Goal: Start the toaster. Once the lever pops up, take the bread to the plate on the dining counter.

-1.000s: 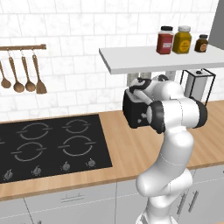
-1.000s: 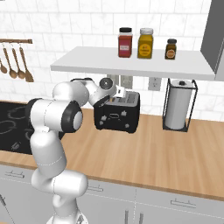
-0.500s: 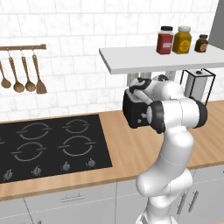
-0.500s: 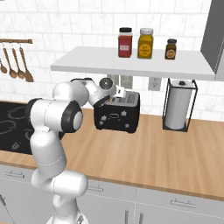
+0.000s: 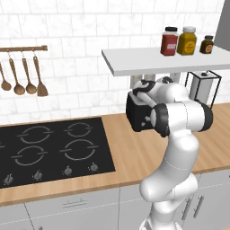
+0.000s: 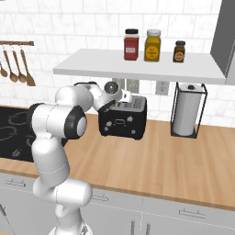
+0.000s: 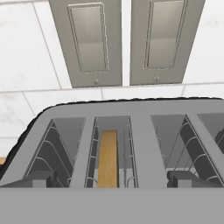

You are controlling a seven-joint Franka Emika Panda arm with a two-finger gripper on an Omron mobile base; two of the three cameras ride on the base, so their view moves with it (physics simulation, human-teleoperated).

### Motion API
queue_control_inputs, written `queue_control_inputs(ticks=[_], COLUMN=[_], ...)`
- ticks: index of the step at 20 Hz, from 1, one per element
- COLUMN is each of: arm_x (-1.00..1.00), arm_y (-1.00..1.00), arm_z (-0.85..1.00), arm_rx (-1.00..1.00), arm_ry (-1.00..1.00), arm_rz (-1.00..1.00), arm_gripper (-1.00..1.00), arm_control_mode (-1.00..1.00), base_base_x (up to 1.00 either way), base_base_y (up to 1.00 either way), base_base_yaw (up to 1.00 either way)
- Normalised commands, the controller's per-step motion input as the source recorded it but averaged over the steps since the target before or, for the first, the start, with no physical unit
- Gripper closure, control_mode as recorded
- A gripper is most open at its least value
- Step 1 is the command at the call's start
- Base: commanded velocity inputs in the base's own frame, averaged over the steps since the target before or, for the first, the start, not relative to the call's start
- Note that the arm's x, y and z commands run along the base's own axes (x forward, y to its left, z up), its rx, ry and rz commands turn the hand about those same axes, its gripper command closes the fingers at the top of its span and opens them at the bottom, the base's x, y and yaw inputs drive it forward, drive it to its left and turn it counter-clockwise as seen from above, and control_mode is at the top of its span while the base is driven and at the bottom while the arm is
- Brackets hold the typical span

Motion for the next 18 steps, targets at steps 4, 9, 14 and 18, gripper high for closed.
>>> queue_control_inputs(ticks=[4,9,14,18], arm_x=[0.0,0.0,0.0,0.0], arm_y=[0.0,0.0,0.0,0.0], arm_z=[0.0,0.0,0.0,0.0], arm_rx=[0.0,0.0,0.0,0.0], arm_ry=[0.0,0.0,0.0,0.0], arm_rz=[0.0,0.0,0.0,0.0], arm_gripper=[-1.0,-1.0,-1.0,-1.0], arm_control_mode=[-1.0,-1.0,-1.0,-1.0], base_base_x=[0.0,0.0,0.0,0.0], base_base_y=[0.0,0.0,0.0,0.0], base_base_yaw=[0.0,0.0,0.0,0.0])
